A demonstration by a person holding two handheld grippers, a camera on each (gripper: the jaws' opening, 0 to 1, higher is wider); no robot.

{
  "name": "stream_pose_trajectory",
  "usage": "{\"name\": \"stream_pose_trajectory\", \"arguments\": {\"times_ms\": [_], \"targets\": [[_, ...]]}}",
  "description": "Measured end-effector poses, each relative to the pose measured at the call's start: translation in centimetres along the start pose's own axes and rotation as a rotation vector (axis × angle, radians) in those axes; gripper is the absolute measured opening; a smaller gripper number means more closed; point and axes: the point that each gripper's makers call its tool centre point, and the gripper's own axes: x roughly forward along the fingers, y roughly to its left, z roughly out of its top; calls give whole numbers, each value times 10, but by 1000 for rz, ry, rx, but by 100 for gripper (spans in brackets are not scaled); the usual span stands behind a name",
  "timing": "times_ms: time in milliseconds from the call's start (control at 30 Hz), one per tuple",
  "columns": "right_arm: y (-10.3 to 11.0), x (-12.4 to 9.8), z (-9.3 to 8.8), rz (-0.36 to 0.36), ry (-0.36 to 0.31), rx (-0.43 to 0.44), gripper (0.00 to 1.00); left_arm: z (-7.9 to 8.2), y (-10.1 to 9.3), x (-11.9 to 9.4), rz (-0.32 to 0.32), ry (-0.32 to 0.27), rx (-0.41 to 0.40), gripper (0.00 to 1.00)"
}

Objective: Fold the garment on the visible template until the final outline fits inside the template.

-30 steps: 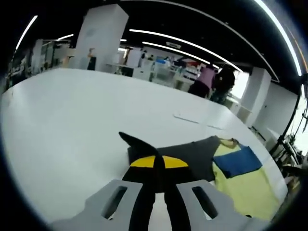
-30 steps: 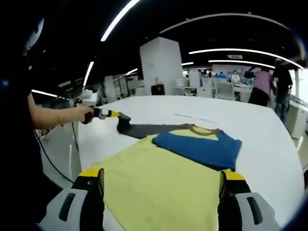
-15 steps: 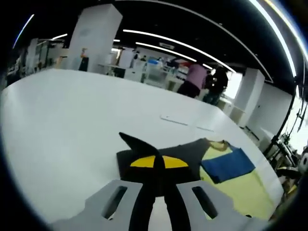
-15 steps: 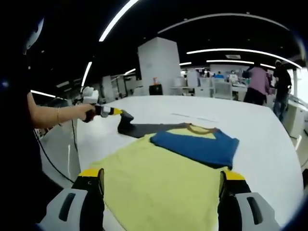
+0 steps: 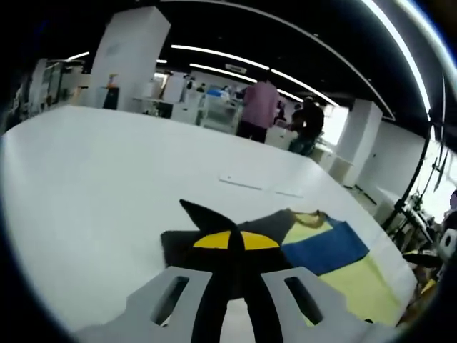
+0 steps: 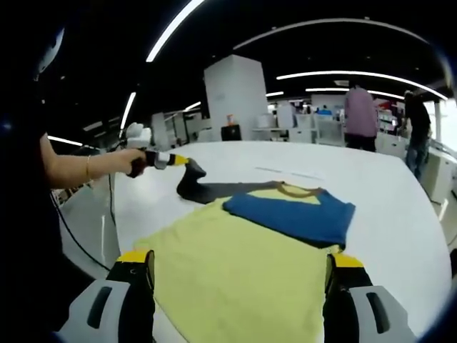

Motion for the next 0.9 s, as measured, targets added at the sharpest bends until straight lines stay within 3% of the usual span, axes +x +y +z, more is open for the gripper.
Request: {"name": "stream_pose_trajectory", "arguments": {"times_ms": [900], "targets": [[-2,-2,-3,-5,2,14,99,1,-48,26,-113,17,41,0]]}}
